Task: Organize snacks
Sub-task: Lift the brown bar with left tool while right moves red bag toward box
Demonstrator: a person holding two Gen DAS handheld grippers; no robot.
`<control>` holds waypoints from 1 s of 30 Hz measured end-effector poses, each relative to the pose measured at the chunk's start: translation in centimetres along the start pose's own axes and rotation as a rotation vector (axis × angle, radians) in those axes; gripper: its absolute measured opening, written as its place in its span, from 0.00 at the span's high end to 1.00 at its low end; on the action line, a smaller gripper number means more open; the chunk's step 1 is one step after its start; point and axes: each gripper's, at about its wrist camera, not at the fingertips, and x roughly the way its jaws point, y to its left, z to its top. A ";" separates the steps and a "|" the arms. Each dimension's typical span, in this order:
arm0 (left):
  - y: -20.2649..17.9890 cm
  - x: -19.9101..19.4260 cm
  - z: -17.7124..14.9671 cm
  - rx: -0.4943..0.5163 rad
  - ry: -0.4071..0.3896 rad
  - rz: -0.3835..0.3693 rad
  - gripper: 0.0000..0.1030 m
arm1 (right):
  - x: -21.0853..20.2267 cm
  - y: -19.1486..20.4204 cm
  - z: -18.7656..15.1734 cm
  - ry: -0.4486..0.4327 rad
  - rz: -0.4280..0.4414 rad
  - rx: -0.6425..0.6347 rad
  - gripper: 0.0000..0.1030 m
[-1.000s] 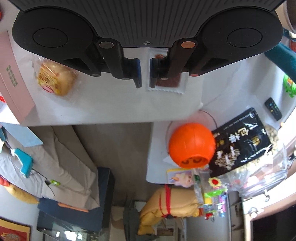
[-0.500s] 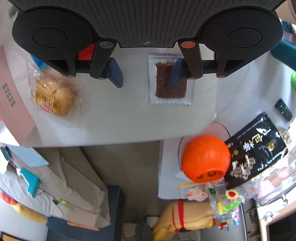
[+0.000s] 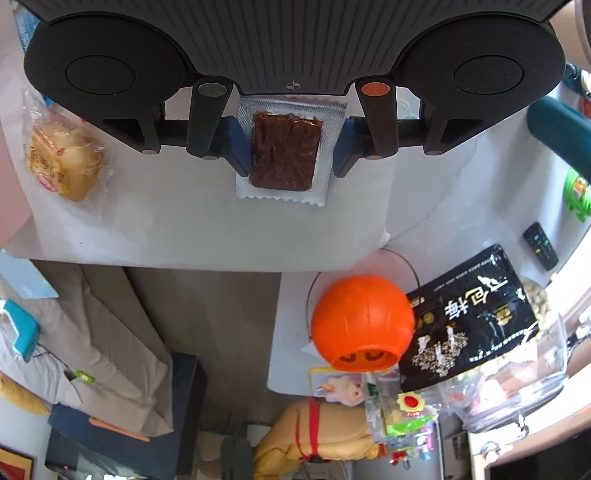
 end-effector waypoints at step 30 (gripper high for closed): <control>-4.3 -8.5 -0.8 0.134 -0.144 -0.024 0.58 | 0.0 0.0 0.0 0.000 0.000 0.000 0.00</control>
